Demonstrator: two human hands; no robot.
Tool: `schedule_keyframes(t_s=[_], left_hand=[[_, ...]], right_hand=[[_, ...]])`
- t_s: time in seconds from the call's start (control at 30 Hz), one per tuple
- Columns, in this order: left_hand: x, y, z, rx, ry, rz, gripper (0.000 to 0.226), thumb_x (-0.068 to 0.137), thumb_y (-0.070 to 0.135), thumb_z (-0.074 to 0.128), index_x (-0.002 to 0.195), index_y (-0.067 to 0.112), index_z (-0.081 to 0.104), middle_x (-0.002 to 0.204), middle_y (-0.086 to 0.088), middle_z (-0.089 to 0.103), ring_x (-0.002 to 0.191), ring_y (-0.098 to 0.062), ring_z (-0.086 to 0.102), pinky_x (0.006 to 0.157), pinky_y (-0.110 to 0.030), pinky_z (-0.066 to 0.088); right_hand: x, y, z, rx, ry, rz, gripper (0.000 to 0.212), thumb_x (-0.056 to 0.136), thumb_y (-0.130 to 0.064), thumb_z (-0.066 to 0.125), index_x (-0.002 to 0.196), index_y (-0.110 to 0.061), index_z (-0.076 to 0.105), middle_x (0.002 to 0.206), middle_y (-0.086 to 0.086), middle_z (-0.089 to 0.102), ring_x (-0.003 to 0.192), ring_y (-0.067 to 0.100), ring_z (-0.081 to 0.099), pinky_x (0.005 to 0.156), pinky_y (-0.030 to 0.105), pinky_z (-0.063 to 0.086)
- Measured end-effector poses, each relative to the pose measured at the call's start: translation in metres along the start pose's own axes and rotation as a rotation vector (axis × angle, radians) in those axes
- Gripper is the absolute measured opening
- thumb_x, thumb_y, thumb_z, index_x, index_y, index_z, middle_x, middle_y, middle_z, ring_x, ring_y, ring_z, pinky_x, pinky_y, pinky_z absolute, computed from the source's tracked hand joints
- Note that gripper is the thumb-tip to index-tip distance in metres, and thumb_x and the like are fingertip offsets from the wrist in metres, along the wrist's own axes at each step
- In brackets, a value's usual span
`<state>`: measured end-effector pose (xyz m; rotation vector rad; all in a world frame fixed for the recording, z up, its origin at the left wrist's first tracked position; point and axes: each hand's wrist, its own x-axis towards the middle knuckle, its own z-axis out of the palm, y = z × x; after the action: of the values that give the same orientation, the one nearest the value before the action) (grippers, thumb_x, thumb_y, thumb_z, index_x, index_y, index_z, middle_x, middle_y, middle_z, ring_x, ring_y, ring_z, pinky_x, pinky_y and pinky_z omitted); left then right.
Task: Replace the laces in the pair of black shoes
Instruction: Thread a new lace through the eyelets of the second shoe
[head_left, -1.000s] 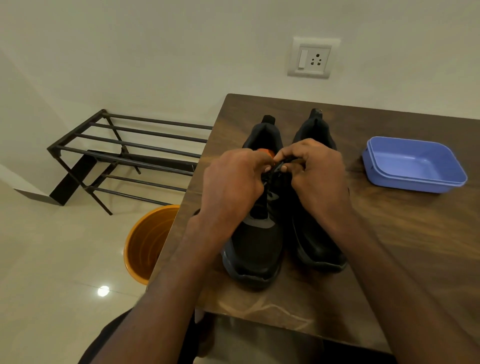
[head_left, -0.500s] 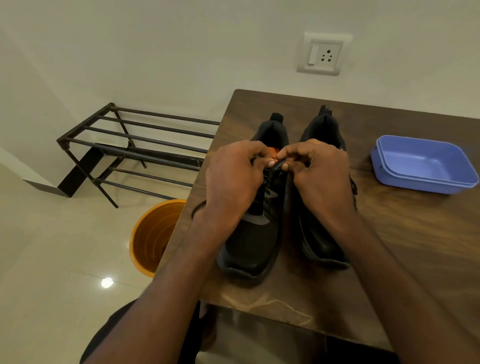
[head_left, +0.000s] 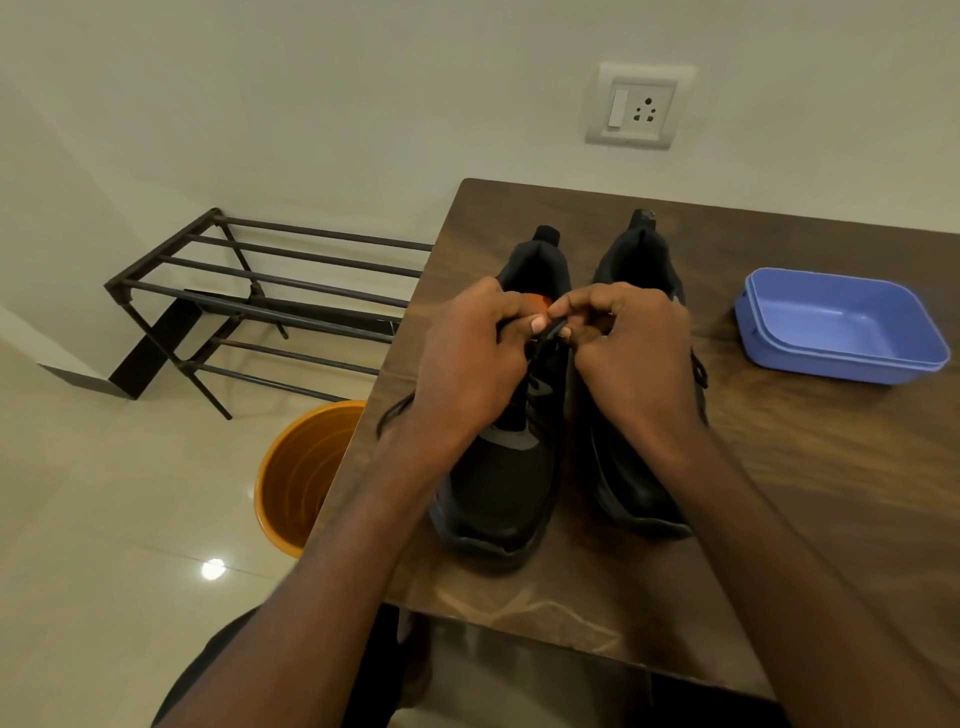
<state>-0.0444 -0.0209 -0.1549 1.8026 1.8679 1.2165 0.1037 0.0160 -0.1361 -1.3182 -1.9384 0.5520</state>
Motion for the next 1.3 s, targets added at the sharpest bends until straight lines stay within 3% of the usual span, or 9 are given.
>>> schedule_keyframes(t_s=[0.23,0.43,0.6,0.7,0.83,0.97,1.07,1.17,1.3], left_hand=[[-0.005,-0.023,-0.015,0.085,0.063,-0.106,0.025,0.106,0.027,0.051,0.124,0.038,0.063,0.126,0.014,0.058,0.122,-0.007,0.053,0.111,-0.050,0.036],[-0.003,-0.029,-0.021,-0.120,0.028,-0.173,0.016,0.102,0.020,0.062,0.116,0.024,0.069,0.106,0.010,0.069,0.101,-0.003,0.067,0.089,-0.029,0.060],[-0.003,-0.033,-0.024,-0.105,-0.011,-0.184,0.005,0.096,0.021,0.072,0.098,0.024,0.070,0.093,0.007,0.071,0.091,-0.008,0.069,0.086,-0.037,0.061],[-0.004,-0.032,-0.025,-0.078,-0.002,-0.144,0.004,0.096,0.021,0.072,0.096,0.023,0.069,0.093,0.008,0.070,0.092,-0.007,0.068,0.087,-0.035,0.059],[-0.003,-0.023,-0.022,-0.125,0.017,-0.094,0.006,0.098,0.021,0.069,0.105,0.020,0.069,0.093,0.009,0.069,0.091,-0.005,0.068,0.081,-0.024,0.059],[-0.003,-0.019,-0.019,-0.114,0.016,-0.087,0.008,0.097,0.016,0.070,0.101,0.022,0.071,0.084,0.012,0.067,0.084,0.002,0.066,0.074,-0.009,0.051],[-0.003,-0.020,-0.020,-0.081,0.043,-0.088,0.007,0.098,0.013,0.069,0.097,0.020,0.071,0.085,0.013,0.066,0.083,0.008,0.062,0.073,-0.004,0.047],[-0.003,-0.021,-0.022,-0.077,0.046,-0.084,0.006,0.098,0.012,0.068,0.097,0.018,0.069,0.085,0.013,0.065,0.081,0.010,0.061,0.071,-0.004,0.046],[-0.003,-0.019,-0.022,-0.108,0.034,-0.090,0.008,0.099,0.011,0.066,0.097,0.019,0.068,0.087,0.011,0.066,0.082,0.009,0.062,0.070,-0.005,0.047]], right_hand=[[-0.006,-0.006,-0.007,0.102,-0.052,0.141,0.005,0.091,-0.029,0.077,0.096,-0.027,0.075,0.083,-0.016,0.069,0.080,-0.008,0.065,0.069,0.006,0.051],[0.000,-0.001,-0.004,0.045,-0.073,0.165,0.014,0.094,-0.013,0.071,0.085,-0.024,0.072,0.081,-0.010,0.072,0.080,0.004,0.070,0.076,0.030,0.061],[0.011,-0.003,-0.034,0.659,0.085,0.462,0.015,0.110,-0.017,0.046,0.108,-0.010,0.059,0.094,0.010,0.074,0.074,0.024,0.077,0.063,0.028,0.063],[0.016,0.014,-0.051,0.153,0.302,0.237,0.012,0.105,-0.024,0.055,0.115,-0.019,0.059,0.108,0.002,0.070,0.095,0.019,0.070,0.076,0.030,0.055],[0.008,0.010,-0.042,-0.323,0.114,-0.106,0.026,0.092,-0.040,0.072,0.112,-0.025,0.067,0.124,0.001,0.055,0.118,0.024,0.044,0.091,0.030,0.034],[0.002,0.008,-0.017,-0.361,-0.134,-0.111,0.009,0.092,-0.033,0.074,0.092,-0.024,0.076,0.107,-0.005,0.059,0.105,0.019,0.050,0.089,0.039,0.048],[0.007,0.012,-0.031,-0.181,0.086,0.050,0.007,0.094,-0.018,0.071,0.090,-0.021,0.076,0.094,-0.010,0.061,0.084,0.005,0.056,0.075,0.023,0.046],[0.012,0.020,-0.060,-0.365,0.403,0.191,0.014,0.094,-0.021,0.067,0.105,-0.020,0.074,0.120,0.005,0.061,0.110,0.027,0.056,0.083,0.037,0.043],[0.004,0.008,-0.050,-0.447,0.274,-0.020,0.031,0.092,-0.026,0.067,0.122,-0.021,0.066,0.134,0.006,0.051,0.121,0.032,0.044,0.094,0.041,0.040]])
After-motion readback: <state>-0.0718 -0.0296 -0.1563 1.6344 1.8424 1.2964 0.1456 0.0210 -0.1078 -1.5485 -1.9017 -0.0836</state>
